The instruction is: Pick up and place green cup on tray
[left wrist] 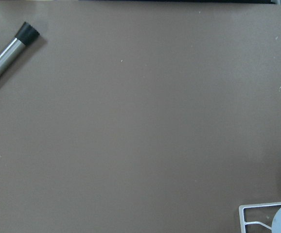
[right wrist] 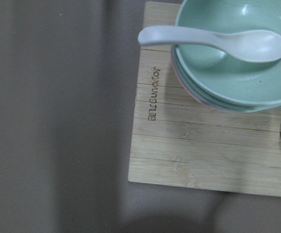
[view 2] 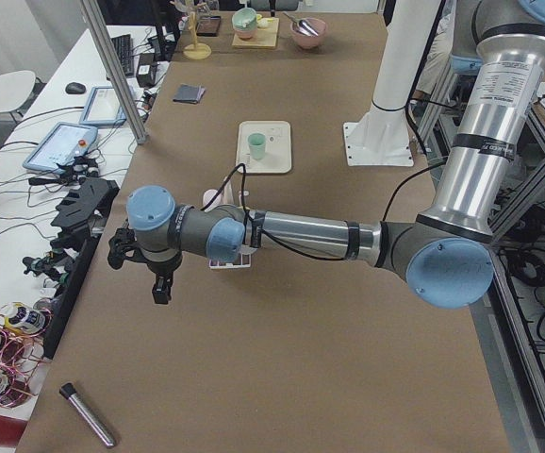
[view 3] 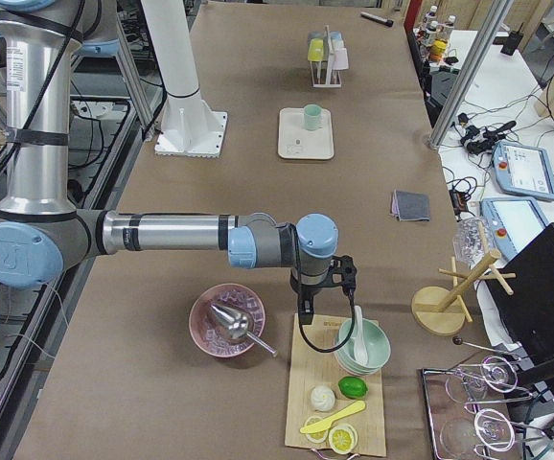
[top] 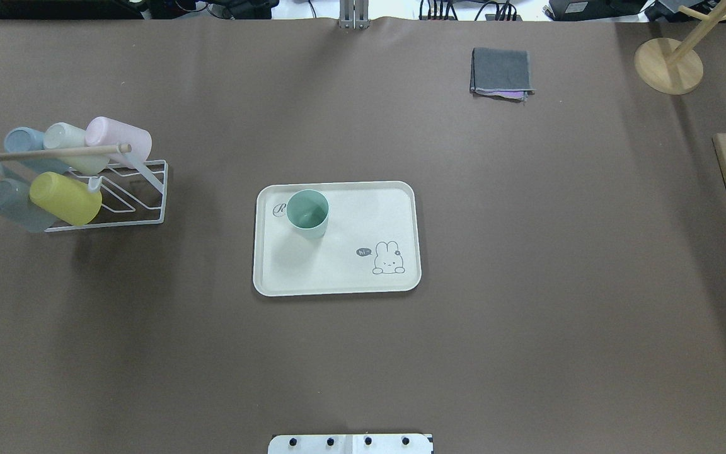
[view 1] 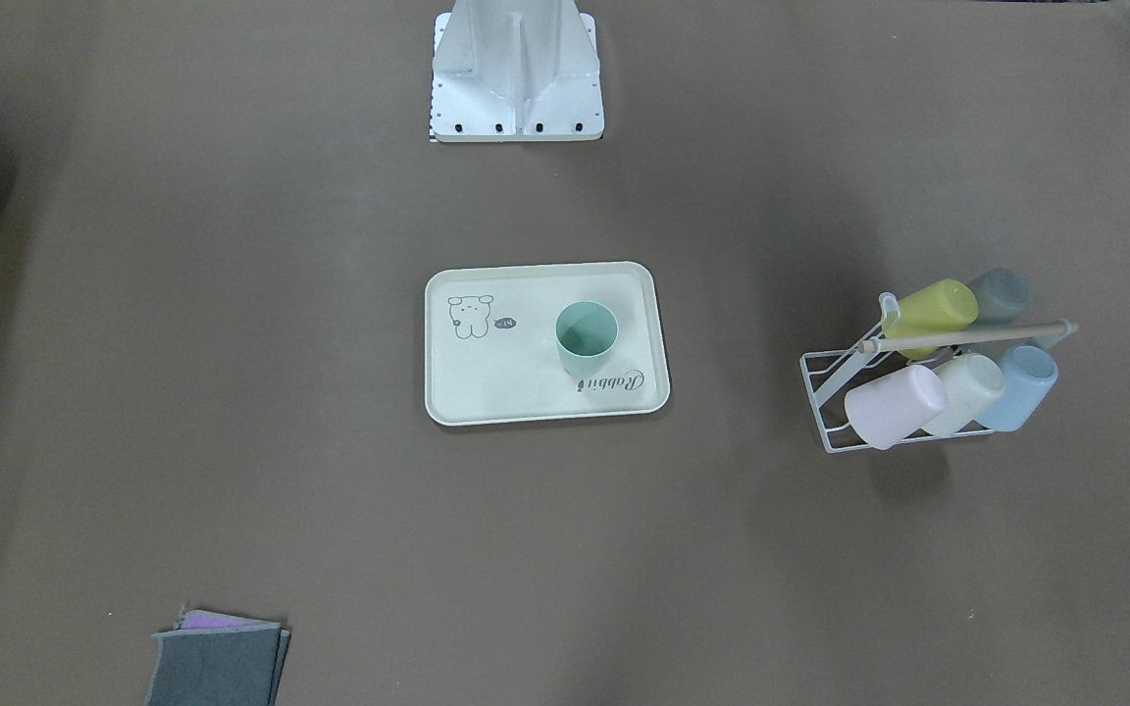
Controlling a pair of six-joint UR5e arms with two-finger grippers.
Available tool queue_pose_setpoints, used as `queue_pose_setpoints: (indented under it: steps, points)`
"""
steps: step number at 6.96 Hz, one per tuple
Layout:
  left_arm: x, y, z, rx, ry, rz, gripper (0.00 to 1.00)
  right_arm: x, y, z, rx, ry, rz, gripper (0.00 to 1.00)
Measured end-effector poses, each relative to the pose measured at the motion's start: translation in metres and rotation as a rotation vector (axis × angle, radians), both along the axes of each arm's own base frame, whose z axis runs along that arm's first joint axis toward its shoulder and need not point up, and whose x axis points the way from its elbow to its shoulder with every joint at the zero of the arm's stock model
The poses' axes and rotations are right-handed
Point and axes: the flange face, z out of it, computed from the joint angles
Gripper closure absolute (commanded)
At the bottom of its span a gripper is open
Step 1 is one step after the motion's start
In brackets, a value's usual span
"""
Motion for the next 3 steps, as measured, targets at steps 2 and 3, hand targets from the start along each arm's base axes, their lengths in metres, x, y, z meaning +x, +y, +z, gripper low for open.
queue_pose_setpoints:
  steps: [2, 3]
  points:
    - [-0.0013, 0.0021, 0.0061, -0.059, 0.012, -0.005, 0.02, 0.0000, -0.0003, 0.0003, 0.000, 0.000, 0.000, 0.00]
    - [-0.0029, 0.0027, 0.0078, -0.075, 0.013, -0.010, 0.02, -0.0001, -0.0008, 0.0006, -0.001, 0.000, -0.001, 0.00]
